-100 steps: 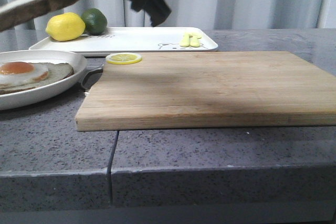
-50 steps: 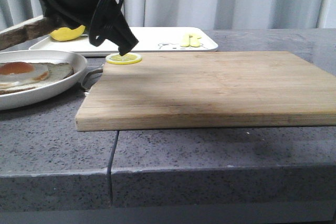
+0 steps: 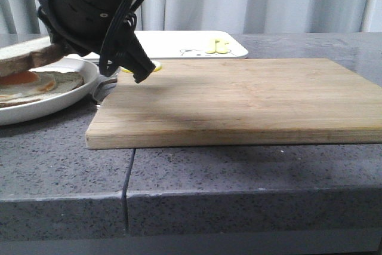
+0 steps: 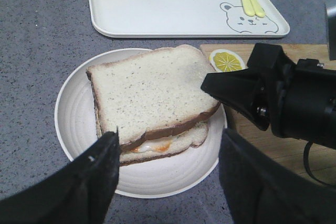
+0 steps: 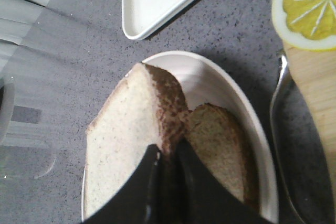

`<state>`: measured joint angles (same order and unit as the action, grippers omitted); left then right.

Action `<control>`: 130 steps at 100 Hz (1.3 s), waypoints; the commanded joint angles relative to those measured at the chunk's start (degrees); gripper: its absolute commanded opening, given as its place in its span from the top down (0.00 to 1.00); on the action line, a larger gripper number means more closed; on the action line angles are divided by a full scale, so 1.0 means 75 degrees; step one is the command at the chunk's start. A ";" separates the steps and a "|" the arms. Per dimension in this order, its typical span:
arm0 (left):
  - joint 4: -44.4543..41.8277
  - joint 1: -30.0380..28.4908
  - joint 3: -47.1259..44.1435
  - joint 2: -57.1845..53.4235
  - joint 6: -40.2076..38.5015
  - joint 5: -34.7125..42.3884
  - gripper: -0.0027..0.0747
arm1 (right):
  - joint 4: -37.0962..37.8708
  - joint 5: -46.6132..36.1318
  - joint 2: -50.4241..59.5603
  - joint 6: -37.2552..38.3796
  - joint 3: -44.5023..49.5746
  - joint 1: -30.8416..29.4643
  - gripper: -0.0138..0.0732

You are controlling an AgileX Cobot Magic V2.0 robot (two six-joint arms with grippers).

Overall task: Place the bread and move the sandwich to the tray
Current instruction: 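Lower the bread onto the egg toast and open the right gripper, then raise the right gripper away from the plate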

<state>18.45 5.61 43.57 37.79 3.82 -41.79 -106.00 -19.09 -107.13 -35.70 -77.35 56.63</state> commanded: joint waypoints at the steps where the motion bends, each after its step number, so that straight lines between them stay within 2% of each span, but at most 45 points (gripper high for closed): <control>1: 0.0170 -0.0013 0.0274 0.0038 -0.0046 0.0470 0.47 | 0.0181 -0.0073 0.0427 -0.0041 -0.0190 0.0012 0.91; 40: 0.0170 -0.0013 0.0274 0.0038 -0.0046 0.0470 0.47 | 0.0181 -0.0111 0.0427 -0.0651 -0.0172 0.0012 0.88; 94: 0.0170 -0.0013 0.0274 0.0038 -0.0046 0.0470 0.47 | 0.0181 0.0019 0.0427 -0.1089 -0.0172 0.0012 0.42; 104: 0.0170 -0.0013 0.0274 0.0038 -0.0046 0.0470 0.47 | 0.0181 -0.0088 0.0427 -0.1099 -0.0172 0.0012 0.37; 130: 0.0170 -0.0013 0.0274 0.0038 -0.0046 0.0470 0.47 | 0.0181 -0.0404 0.0544 -0.1355 -0.0172 0.0012 0.37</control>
<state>18.45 5.61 43.57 37.79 3.82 -41.79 -106.21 -21.54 -107.13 -44.14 -77.23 56.63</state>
